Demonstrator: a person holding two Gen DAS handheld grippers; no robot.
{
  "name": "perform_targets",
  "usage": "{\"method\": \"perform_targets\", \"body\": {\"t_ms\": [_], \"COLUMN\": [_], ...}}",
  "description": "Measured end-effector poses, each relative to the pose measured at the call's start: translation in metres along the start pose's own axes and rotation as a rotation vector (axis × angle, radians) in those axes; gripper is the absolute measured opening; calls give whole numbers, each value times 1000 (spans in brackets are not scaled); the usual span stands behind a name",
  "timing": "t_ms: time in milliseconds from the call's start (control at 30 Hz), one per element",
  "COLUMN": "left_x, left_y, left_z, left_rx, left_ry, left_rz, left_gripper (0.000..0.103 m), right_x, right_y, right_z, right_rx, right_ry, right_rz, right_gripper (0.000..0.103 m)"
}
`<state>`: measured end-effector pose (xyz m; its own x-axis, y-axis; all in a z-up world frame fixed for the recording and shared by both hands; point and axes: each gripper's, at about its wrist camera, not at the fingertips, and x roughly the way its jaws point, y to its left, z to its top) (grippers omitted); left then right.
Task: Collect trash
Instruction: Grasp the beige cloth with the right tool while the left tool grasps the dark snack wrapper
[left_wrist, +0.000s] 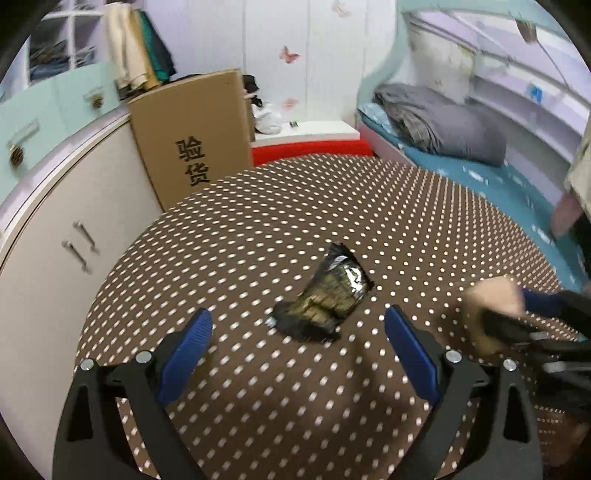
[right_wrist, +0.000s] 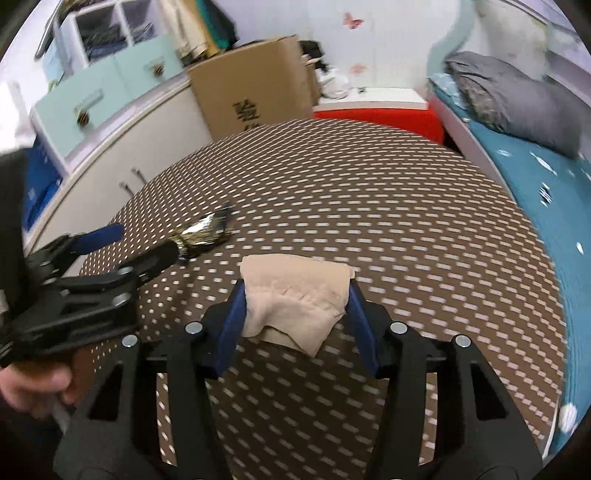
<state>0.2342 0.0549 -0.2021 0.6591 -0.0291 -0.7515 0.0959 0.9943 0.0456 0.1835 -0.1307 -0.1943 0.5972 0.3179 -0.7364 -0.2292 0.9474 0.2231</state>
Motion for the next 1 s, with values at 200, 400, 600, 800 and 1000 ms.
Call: {"method": "perform_targets", "body": {"t_ms": [200,400,600,800,1000], "left_x": [24,19,5,-5,7], "left_y": [-12,-26,-45,-65,-69], "left_z": [5,2,-8,-16,-8], "left_rx": [23,28,24,76,99], "left_ry": [40,49,46,45,48], "left_rz": [-40,-116,-135,-118,-100], "left_gripper": [71,40,40,47,70], "right_x": [-31,-52,-71,-86,-94], "right_y": [-46,-72,-90,-104,-108], "right_z": [-11,-20,-25,-34,-39], "right_rx": [109,170,198,217,229], "right_ry": [-30,-63,-91,-108,-118], "right_rz": [-29,-42,-43,-44,-47], "right_gripper": [52,52,52,52,52]}}
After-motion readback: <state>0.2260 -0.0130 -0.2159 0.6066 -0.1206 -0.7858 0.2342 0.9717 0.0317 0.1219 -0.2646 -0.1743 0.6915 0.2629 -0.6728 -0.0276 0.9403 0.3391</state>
